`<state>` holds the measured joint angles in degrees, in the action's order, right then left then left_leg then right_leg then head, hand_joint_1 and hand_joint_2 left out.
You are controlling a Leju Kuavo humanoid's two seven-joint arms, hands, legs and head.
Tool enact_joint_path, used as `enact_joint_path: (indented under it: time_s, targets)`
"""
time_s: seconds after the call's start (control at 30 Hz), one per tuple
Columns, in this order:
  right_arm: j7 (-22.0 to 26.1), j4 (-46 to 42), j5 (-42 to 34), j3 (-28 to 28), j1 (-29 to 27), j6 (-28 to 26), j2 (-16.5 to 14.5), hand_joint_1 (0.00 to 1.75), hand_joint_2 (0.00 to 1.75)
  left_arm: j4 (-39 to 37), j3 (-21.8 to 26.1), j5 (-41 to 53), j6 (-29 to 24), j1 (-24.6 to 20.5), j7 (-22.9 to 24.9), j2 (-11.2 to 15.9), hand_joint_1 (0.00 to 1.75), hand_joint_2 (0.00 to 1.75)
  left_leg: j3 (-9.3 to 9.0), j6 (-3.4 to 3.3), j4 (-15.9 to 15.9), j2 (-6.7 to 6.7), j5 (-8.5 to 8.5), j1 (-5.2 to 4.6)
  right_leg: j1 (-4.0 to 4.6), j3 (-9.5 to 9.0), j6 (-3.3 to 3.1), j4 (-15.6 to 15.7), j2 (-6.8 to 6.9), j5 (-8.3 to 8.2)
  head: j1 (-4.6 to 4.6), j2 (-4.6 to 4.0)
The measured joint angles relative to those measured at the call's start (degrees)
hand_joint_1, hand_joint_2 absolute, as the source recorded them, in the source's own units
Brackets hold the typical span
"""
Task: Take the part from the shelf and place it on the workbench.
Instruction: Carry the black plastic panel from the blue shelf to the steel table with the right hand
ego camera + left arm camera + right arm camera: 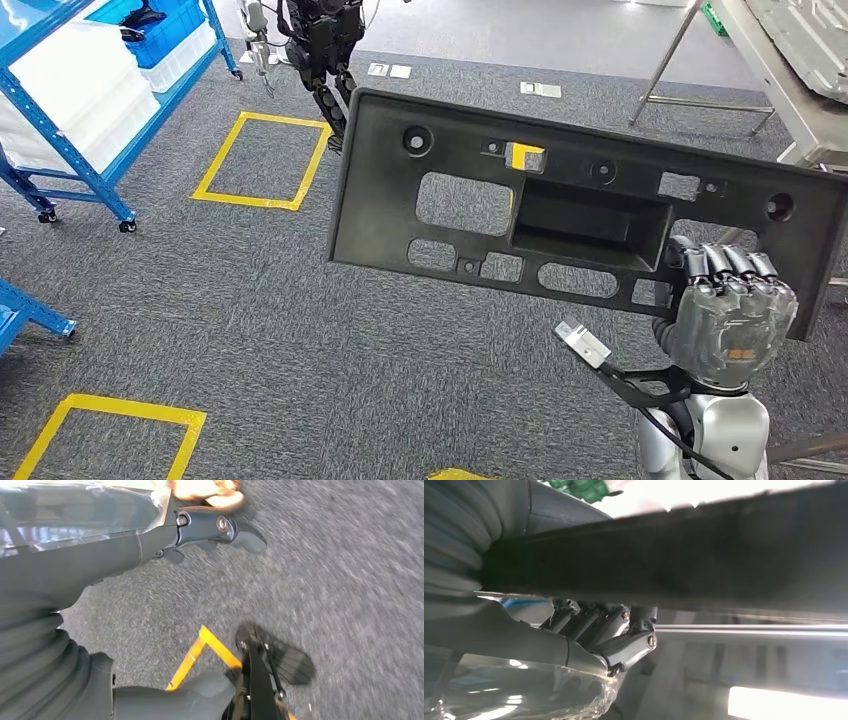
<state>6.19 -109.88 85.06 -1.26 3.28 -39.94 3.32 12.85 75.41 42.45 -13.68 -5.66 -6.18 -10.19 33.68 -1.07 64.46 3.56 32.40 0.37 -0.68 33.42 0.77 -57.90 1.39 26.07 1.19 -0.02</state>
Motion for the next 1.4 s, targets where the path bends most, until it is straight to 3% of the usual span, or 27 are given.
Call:
enact_joint_path:
  time_s: [0.07, 0.1, 0.13, 0.2, 0.27, 0.3, 0.33, 0.4, 0.47, 0.53, 0.6, 0.63, 0.73, 0.87, 0.9, 0.93, 0.97, 1.0, 1.03, 1.07, 1.1, 1.17, 1.2, 1.23, 1.3, 1.33, 1.4]
  targets:
    - [-0.6, 0.4, -0.2, 1.0, 0.9, 0.0, 0.3, 1.75, 1.75, 0.0, 0.4, -0.3, 0.1, 0.0, -0.3, 0.0, 0.00, 1.75, 3.33, 0.39, 7.2, -3.09, 3.76, 0.30, -0.07, 0.05, -0.61, 0.0, -1.45, -0.14, -0.17, 0.00]
    - [-0.7, 0.6, -0.4, 1.3, 1.3, 0.0, 0.4, 1.75, 1.75, 0.0, 0.6, -0.6, 0.1, 0.1, -0.5, 0.0, 0.00, 1.75, 4.89, 0.63, 10.2, -3.58, 4.82, 0.43, -0.06, 0.05, -0.70, 0.0, -2.27, -0.13, -0.20, 0.00]
    - [-0.7, 0.8, -0.6, 1.6, 1.6, 0.0, 0.5, 1.75, 1.75, 0.0, 0.7, -0.7, 0.2, 0.1, -0.6, 0.0, 0.00, 1.75, 5.71, 0.88, 11.5, -3.75, 4.72, 0.64, -0.11, 0.03, -0.68, 0.0, -3.15, -0.14, -0.23, 0.00]
    - [-0.8, 1.2, -0.9, 2.1, 2.2, 0.0, 0.7, 1.75, 1.75, 0.0, 0.8, -0.9, 0.2, 0.1, -0.8, 0.0, 0.00, 1.75, 4.37, 1.49, 7.8, -4.05, 1.35, 1.40, -0.39, -0.06, -0.52, -0.3, -4.94, -0.05, -0.25, 0.00]
    - [-0.9, 1.5, -0.9, 2.4, 3.0, 0.0, 0.8, 1.75, 1.75, -0.1, 0.9, -1.0, 0.3, 0.1, -1.0, -0.1, 0.00, 1.75, 1.56, 2.20, 0.9, -6.30, -2.15, 2.36, -0.55, 0.40, 0.12, -1.3, -6.54, 0.32, -0.28, 0.00]
    - [-0.9, 1.7, -0.8, 2.6, 3.4, 0.0, 0.9, 1.75, 1.75, -0.1, 1.0, -1.0, 0.4, 0.1, -1.1, -0.2, 0.00, 1.75, 0.76, 2.31, -1.2, -7.26, -2.89, 2.52, -0.49, 0.84, 0.59, -1.8, -7.22, 0.47, -0.29, 0.00]
    - [-1.0, 1.8, -0.8, 2.8, 3.6, 0.0, 0.9, 1.75, 1.75, -0.1, 1.1, -1.1, 0.4, 0.0, -1.1, -0.2, 0.00, 1.75, 0.46, 2.16, -2.1, -7.88, -3.05, 2.38, -0.39, 1.35, 1.17, -2.1, -7.88, 0.48, -0.31, 0.00]
    - [-1.1, 2.0, -0.7, 2.9, 3.9, 0.0, 1.2, 1.75, 1.75, -0.1, 1.2, -1.2, 0.5, -0.2, -1.2, -0.3, 0.00, 1.75, 0.42, 1.16, -2.5, -6.88, -3.25, 1.70, -0.39, 2.13, 2.21, -1.9, -8.92, 0.18, -0.31, 0.00]
    - [-1.3, 2.2, -0.7, 3.0, 4.2, 0.0, 1.5, 1.75, 1.75, -0.1, 1.2, -1.4, 0.6, -0.3, -1.4, -0.3, 0.00, 1.75, 0.09, 0.03, -3.3, -5.60, -3.72, 1.45, -0.54, 3.11, 2.74, -3.1, -6.93, 0.62, -0.10, 0.00]
    - [-1.7, 2.4, -0.5, 3.1, 5.0, 0.0, 1.7, 1.75, 1.75, -0.1, 1.3, -1.6, 0.6, -0.3, -1.5, -0.4, 0.00, 1.75, -0.17, -0.69, -3.9, -4.10, -3.96, 1.34, -0.56, 5.96, 2.69, -8.5, -3.39, 2.86, 0.34, 0.00]
    - [-2.2, 2.7, -0.3, 3.2, 5.6, 0.0, 1.7, 1.75, 1.75, -0.1, 1.4, -1.6, 0.6, -0.3, -1.6, -0.4, 0.00, 1.75, -0.20, -0.98, -4.0, -2.46, -3.90, 1.06, -0.59, 9.72, 2.80, -15.8, -2.21, 5.27, 0.55, 0.00]
    - [-2.4, 2.9, -0.1, 3.2, 5.7, 0.0, 1.8, 1.75, 1.75, -0.1, 1.5, -1.7, 0.6, -0.3, -1.6, -0.4, 0.00, 1.75, -0.23, -1.07, -4.0, -1.70, -3.83, 0.93, -0.63, 10.66, 3.03, -17.7, -2.12, 5.62, 0.56, 0.00]
    - [-2.9, 3.1, 0.2, 3.3, 5.7, 0.0, 1.9, 1.75, 1.75, -0.1, 1.7, -1.6, 0.6, -0.4, -1.7, -0.4, 0.00, 1.75, -0.42, -1.10, -4.0, -0.03, -3.62, 0.75, -0.80, 8.53, 3.99, -13.5, -1.56, 3.45, 0.56, 0.00]
    - [-3.0, 3.2, 0.3, 3.3, 5.7, 0.0, 2.0, 1.75, 1.75, -0.1, 1.7, -1.6, 0.6, -0.4, -1.7, -0.4, 0.00, 1.75, -0.55, -0.98, -4.0, 0.46, -3.52, 0.75, -0.84, 6.27, 4.28, -9.3, -0.69, 2.00, 0.56, 0.00]
    - [-3.1, 3.2, 0.3, 3.3, 5.7, 0.0, 2.0, 1.75, 1.75, -0.1, 1.8, -1.6, 0.6, -0.4, -1.7, -0.4, 0.00, 1.75, -0.65, -0.87, -4.0, 0.73, -3.44, 0.72, -0.80, 5.00, 4.19, -6.7, 0.47, 1.34, 0.57, 0.00]
    - [-3.2, 3.2, 0.3, 3.3, 5.8, 0.0, 2.2, 1.75, 1.75, -0.1, 1.8, -1.6, 0.6, -0.4, -1.7, -0.4, 0.00, 1.75, -0.99, -0.46, -4.1, 1.56, -3.20, 0.63, -0.32, 3.73, 3.62, -4.3, 1.14, 0.59, 0.51, 0.00]
    - [-3.3, 3.1, 0.2, 3.4, 5.9, 0.0, 2.3, 1.75, 1.75, -0.1, 1.8, -1.6, 0.6, -0.5, -1.7, -0.4, 0.00, 1.75, -1.33, 0.08, -4.0, 2.14, -2.77, 0.69, -0.33, 2.38, 2.77, -1.8, 1.47, -0.24, 0.42, 0.01]
    - [-3.4, 3.1, 0.1, 3.4, 6.0, 0.0, 2.5, 1.75, 1.75, -0.1, 1.8, -1.6, 0.7, -0.5, -1.7, -0.5, 0.00, 1.75, -1.35, 0.52, -3.3, 1.77, -1.95, 0.75, -0.27, 2.00, 1.68, -1.1, 1.08, -0.52, 0.30, 0.01]
    - [-3.5, 3.1, -0.1, 3.5, 6.1, 0.0, 2.7, 1.75, 1.75, -0.1, 1.9, -1.7, 0.7, -0.6, -1.7, -0.5, 0.00, 1.75, -0.85, 0.91, -1.5, 0.86, -0.59, 0.83, -0.23, 1.79, 0.62, -0.8, 0.02, -0.77, 0.09, 0.01]
    - [-3.5, 3.1, -0.1, 3.5, 6.2, 0.0, 2.7, 1.75, 1.75, -0.1, 1.9, -1.7, 0.7, -0.6, -1.7, -0.6, 0.00, 1.75, 0.49, 1.04, 1.6, -0.89, 1.16, 0.96, -0.60, 1.59, 0.01, -0.6, -0.77, -0.90, -0.07, 0.01]
    - [-3.5, 3.1, -0.2, 3.6, 6.3, -0.1, 2.8, 1.75, 1.75, -0.1, 2.0, -1.7, 0.8, -0.5, -1.6, -0.6, 0.00, 1.75, 2.39, 1.07, 5.4, -2.49, 3.03, 0.95, -0.45, 1.58, -0.39, -0.6, -1.45, -0.90, -0.20, 0.01]
    - [-3.5, 3.2, -0.3, 3.8, 6.3, -0.1, 2.8, 1.75, 1.75, -0.1, 2.1, -1.7, 0.7, -0.4, -1.6, -0.6, 0.00, 1.75, 5.92, 1.18, 11.4, -3.69, 4.78, 0.93, -0.24, 1.51, -0.68, -0.6, -3.12, -0.88, -0.33, 0.01]
    - [-3.5, 3.3, -0.3, 4.0, 6.3, -0.1, 2.8, 1.75, 1.75, -0.1, 2.1, -1.8, 0.7, -0.3, -1.6, -0.5, 0.00, 1.75, 6.51, 1.19, 11.7, -3.79, 3.95, 0.95, -0.19, 1.43, -0.72, -0.7, -4.01, -0.88, -0.33, 0.00]
    - [-3.5, 3.4, -0.4, 4.1, 6.3, -0.1, 2.9, 1.75, 1.75, -0.1, 2.1, -1.8, 0.7, -0.3, -1.6, -0.5, 0.00, 1.75, 6.06, 1.19, 9.8, -3.92, 2.03, 1.03, -0.19, 1.33, -0.71, -0.7, -4.93, -0.86, -0.33, 0.00]
    - [-3.4, 3.7, -1.0, 4.2, 6.6, 0.0, 3.1, 1.75, 1.75, -0.1, 2.2, -2.0, 0.6, -0.3, -1.6, -0.5, 0.00, 1.75, 3.29, 1.23, 2.4, -5.96, -2.41, 1.45, -0.17, 1.34, -0.43, -1.1, -6.55, -0.68, -0.32, 0.00]
    - [-3.3, 3.9, -1.4, 4.2, 6.9, 0.0, 3.2, 1.75, 1.75, -0.1, 2.2, -2.0, 0.6, -0.3, -1.6, -0.5, 0.00, 1.75, 2.15, 1.23, -0.6, -7.14, -3.71, 1.66, -0.05, 1.55, -0.16, -1.4, -7.28, -0.55, -0.27, 0.01]
    - [-3.1, 4.3, -2.2, 4.3, 7.4, 0.0, 3.6, 1.75, 1.75, -0.1, 2.2, -2.1, 0.5, -0.3, -1.6, -0.5, 0.00, 1.75, 1.30, 0.96, -2.9, -8.36, -4.11, 1.53, 0.09, 2.20, 0.63, -1.6, -8.49, -0.52, -0.24, 0.01]
